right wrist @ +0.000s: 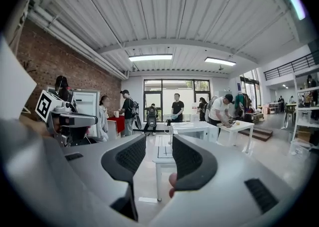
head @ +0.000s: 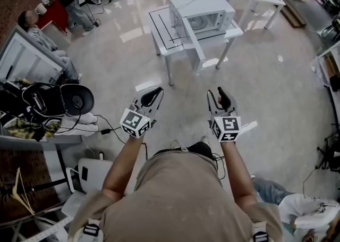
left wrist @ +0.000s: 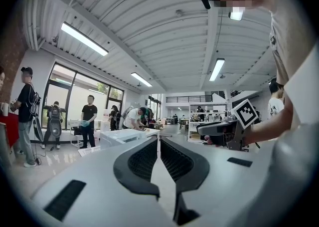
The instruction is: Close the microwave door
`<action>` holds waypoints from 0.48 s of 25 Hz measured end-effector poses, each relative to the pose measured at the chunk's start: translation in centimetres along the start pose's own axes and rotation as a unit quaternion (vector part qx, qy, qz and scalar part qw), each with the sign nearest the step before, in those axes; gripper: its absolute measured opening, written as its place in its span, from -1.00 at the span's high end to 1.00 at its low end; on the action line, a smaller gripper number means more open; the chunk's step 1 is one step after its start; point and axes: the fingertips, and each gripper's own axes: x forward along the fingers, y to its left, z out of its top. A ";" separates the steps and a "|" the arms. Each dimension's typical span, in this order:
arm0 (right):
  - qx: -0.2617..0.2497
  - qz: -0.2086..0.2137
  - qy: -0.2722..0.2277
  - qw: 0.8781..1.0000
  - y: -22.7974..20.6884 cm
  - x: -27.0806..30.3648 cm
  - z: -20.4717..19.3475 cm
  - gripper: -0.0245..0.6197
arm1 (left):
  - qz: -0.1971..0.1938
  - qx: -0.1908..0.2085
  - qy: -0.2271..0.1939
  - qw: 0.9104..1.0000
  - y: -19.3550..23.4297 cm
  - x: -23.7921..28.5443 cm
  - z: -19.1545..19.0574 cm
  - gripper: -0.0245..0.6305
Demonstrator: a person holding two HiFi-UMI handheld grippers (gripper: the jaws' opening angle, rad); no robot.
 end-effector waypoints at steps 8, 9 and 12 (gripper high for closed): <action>-0.018 0.004 0.008 1.000 -0.7 1.6 0.3 0.45 | 0.008 -0.006 -0.007 1.000 0.3 0.9 0.1 0.91; -0.023 0.004 0.010 1.000 -0.8 1.9 0.2 0.45 | 0.007 -0.005 -0.007 1.000 0.3 1.0 0.1 0.91; -0.035 0.001 0.017 0.999 -1.6 3.2 -0.6 0.45 | 0.009 -0.006 -0.001 1.000 0.8 1.8 -0.5 0.91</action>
